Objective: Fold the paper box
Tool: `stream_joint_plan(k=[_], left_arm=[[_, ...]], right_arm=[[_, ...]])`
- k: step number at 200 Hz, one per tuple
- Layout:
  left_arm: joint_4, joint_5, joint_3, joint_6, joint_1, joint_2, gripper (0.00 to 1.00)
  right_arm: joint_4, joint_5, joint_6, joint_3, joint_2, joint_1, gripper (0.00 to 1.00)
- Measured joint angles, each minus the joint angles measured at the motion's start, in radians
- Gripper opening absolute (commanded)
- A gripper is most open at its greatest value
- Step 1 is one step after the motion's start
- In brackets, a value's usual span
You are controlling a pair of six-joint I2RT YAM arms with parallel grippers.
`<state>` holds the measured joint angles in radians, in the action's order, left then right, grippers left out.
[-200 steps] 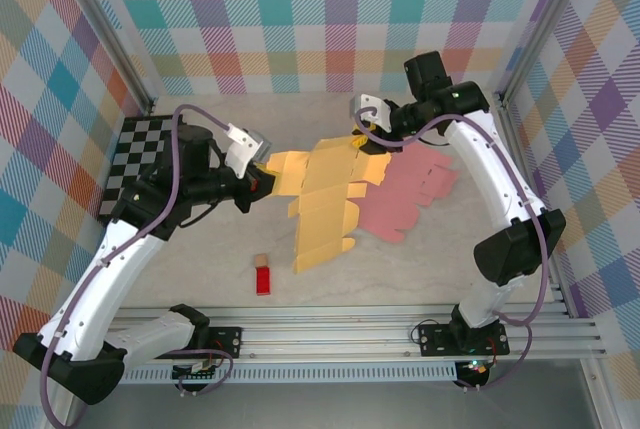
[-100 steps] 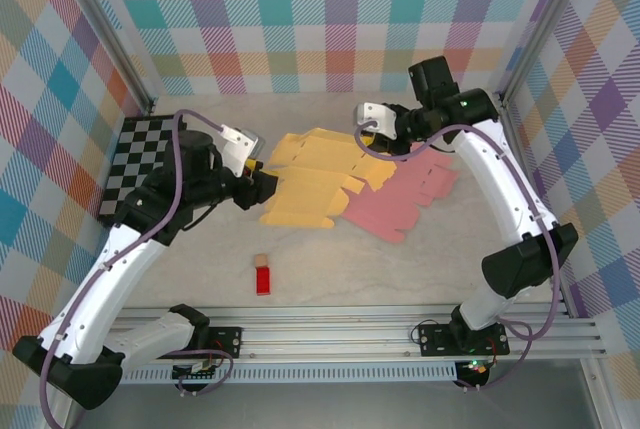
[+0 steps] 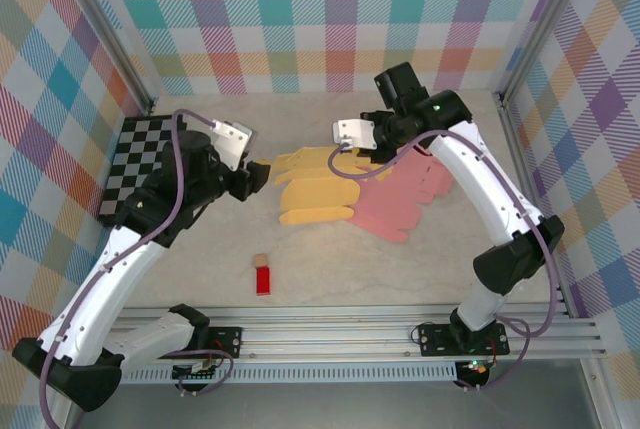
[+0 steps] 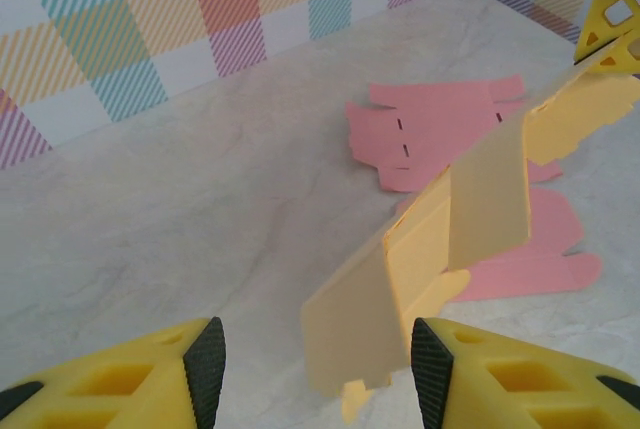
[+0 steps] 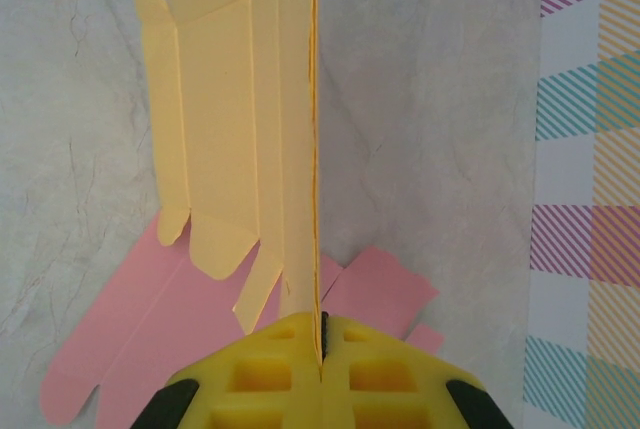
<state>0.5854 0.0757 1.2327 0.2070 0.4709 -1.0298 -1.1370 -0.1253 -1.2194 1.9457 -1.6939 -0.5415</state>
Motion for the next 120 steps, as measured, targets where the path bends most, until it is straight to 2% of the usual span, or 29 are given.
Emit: stream_joint_plan(k=[51, 120], left_arm=[[-0.019, 0.066, 0.127, 0.105, 0.0, -0.157, 0.54], [-0.012, 0.187, 0.133, 0.15, 0.0, -0.225, 0.54]], right_arm=[[-0.033, 0.013, -0.002, 0.035, -0.045, -0.01, 0.0], [-0.054, 0.01, -0.002, 0.042, -0.045, -0.01, 0.0]])
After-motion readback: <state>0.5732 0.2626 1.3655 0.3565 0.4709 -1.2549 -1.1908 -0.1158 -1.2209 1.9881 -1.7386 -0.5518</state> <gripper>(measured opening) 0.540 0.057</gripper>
